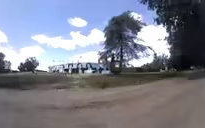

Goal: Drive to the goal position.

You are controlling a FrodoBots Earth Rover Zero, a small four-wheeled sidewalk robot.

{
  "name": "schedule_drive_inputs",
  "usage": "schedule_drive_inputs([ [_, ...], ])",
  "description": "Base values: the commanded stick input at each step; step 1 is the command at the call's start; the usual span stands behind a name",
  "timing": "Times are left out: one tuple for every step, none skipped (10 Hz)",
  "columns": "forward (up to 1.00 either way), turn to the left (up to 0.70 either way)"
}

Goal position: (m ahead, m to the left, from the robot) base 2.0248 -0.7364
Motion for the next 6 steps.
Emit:
schedule_drive_inputs([
  [0.85, -0.34],
  [0.85, -0.34],
  [0.85, -0.34],
  [0.85, -0.34],
  [0.85, -0.34],
  [0.85, -0.34],
])
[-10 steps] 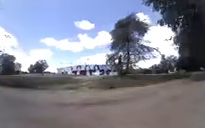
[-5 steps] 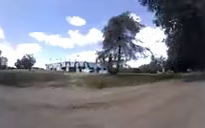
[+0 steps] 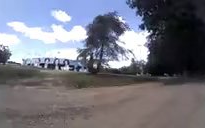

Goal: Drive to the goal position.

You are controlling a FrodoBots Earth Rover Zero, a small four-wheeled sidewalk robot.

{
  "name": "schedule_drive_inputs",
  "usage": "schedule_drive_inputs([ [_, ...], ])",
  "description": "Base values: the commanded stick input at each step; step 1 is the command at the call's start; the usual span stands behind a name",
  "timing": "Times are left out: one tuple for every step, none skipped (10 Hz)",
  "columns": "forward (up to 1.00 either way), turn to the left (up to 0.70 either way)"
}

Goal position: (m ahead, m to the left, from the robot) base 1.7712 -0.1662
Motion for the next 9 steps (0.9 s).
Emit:
schedule_drive_inputs([
  [0.85, -0.34],
  [0.85, -0.34],
  [0.85, -0.34],
  [0.85, -0.34],
  [0.85, -0.34],
  [0.85, -0.34],
  [0.85, -0.34],
  [0.85, -0.34],
  [0.85, -0.34],
])
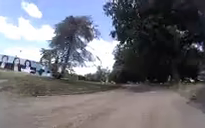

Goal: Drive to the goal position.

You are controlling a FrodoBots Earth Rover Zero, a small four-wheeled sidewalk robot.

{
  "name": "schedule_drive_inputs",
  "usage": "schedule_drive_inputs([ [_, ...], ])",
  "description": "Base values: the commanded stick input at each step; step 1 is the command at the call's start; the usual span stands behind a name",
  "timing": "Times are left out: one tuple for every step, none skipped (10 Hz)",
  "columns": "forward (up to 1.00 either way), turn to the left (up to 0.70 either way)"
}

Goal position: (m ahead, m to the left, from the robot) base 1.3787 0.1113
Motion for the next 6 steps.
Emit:
schedule_drive_inputs([
  [0.85, -0.34],
  [0.85, -0.34],
  [0.85, -0.34],
  [0.85, -0.34],
  [0.85, -0.34],
  [0.85, -0.31],
])
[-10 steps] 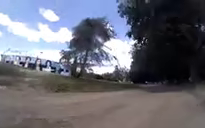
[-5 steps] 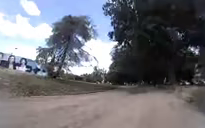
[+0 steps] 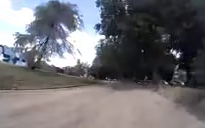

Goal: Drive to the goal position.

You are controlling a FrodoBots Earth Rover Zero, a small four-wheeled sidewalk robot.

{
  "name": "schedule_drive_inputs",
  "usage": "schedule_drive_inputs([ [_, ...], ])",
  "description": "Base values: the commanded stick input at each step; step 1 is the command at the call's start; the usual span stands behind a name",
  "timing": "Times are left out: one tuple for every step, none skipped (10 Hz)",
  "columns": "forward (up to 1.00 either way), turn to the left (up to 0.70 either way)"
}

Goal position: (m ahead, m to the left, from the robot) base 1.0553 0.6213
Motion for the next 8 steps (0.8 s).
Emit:
schedule_drive_inputs([
  [0.85, -0.28],
  [0.85, -0.25],
  [0.85, -0.21],
  [0.85, -0.18],
  [0.85, -0.15],
  [0.85, -0.11],
  [0.85, -0.08],
  [0.85, -0.05],
])
